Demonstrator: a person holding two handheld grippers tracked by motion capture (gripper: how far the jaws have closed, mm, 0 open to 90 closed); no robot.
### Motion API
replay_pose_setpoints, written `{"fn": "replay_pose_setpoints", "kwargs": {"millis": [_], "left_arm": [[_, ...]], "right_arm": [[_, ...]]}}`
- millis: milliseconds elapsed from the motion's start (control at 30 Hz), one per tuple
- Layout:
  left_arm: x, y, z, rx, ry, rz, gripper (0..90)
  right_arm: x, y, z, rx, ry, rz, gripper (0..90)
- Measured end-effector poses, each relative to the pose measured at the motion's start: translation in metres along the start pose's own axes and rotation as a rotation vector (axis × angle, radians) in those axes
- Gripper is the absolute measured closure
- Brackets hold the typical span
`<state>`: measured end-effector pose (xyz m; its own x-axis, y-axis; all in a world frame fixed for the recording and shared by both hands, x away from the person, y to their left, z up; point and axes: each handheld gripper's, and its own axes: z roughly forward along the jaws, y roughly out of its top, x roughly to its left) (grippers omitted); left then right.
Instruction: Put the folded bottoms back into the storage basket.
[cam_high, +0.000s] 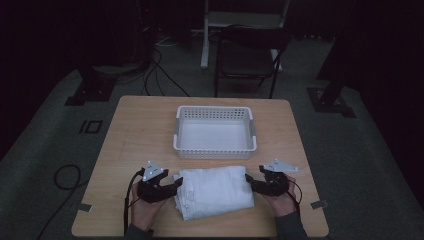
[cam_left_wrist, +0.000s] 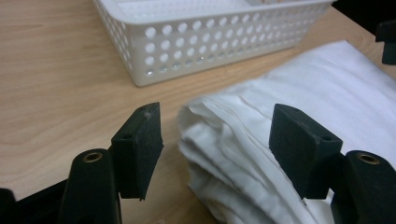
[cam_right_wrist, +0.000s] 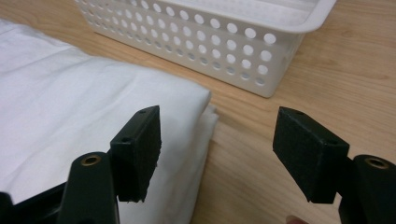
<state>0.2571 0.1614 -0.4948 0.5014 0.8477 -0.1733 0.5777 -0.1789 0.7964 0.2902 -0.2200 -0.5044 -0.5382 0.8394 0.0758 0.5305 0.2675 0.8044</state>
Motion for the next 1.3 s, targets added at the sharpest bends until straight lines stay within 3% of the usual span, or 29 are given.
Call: {"fn": "replay_pose_setpoints", "kwargs": {"millis": [433, 600, 867, 1300], "left_arm": [[-0.013, -0.018, -0.001, 0.037, -0.046, 0.019, 28.5], [-0.014, -0.028, 0.002, 0.05, -0.05, 0.0, 28.5], [-0.021, -0.036, -0.006, 0.029, -0.072, -0.006, 28.5], [-0.028, -0.046, -0.003, 0.068, -0.054, 0.017, 27.6]], "right_arm": [[0.013, -0.013, -0.005, 0.014, 0.016, -0.028, 33.0], [0.016, -0.015, -0.007, 0.014, 0.025, -0.035, 33.2], [0.02, -0.02, -0.009, 0.022, 0.027, -0.057, 33.8], [0.022, -0.032, -0.01, 0.047, 0.049, -0.052, 34.1]]}}
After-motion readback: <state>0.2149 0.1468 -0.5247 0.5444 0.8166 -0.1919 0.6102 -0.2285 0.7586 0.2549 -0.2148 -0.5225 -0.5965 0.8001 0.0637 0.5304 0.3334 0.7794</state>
